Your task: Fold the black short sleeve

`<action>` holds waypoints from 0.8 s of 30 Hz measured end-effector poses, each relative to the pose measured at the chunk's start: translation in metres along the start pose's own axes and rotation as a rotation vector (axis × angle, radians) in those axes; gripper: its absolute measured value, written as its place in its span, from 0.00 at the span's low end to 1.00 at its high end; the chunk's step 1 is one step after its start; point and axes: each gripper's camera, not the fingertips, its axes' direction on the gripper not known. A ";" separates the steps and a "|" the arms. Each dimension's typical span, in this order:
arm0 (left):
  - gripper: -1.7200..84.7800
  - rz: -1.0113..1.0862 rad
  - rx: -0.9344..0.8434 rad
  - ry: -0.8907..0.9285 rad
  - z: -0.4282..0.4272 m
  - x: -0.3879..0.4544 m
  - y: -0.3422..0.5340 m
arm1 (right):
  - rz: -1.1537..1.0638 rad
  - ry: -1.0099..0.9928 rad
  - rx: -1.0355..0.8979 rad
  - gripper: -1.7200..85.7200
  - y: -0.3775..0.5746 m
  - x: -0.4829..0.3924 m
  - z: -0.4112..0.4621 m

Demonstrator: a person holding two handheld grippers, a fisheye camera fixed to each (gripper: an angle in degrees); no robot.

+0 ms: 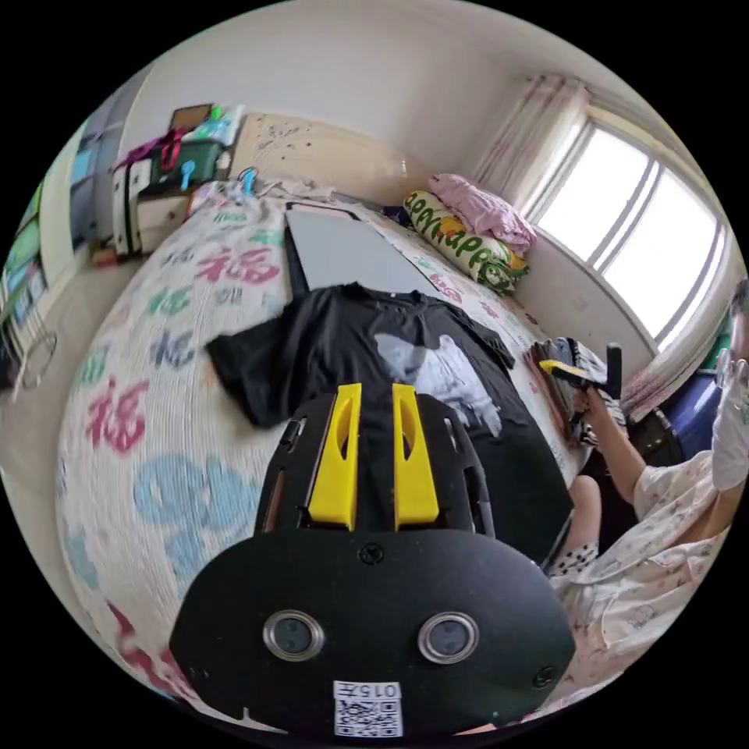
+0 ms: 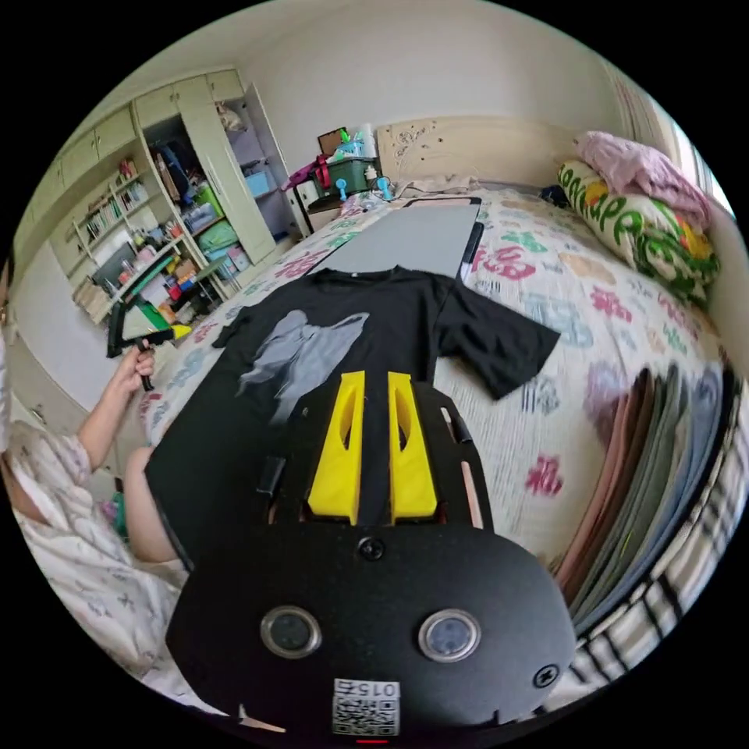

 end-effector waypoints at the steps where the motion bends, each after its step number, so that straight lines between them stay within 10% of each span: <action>1: 0.11 -0.087 -0.036 0.006 -0.010 -0.010 0.047 | 0.073 -0.070 -0.005 0.20 0.033 0.006 -0.022; 13: 0.15 -0.281 -0.145 0.020 -0.050 0.017 0.274 | 0.321 -0.053 -0.208 0.72 0.184 -0.003 -0.111; 24: 0.12 -0.331 -0.229 0.023 -0.036 0.015 0.288 | 0.381 -0.105 -0.198 0.69 0.193 0.015 -0.157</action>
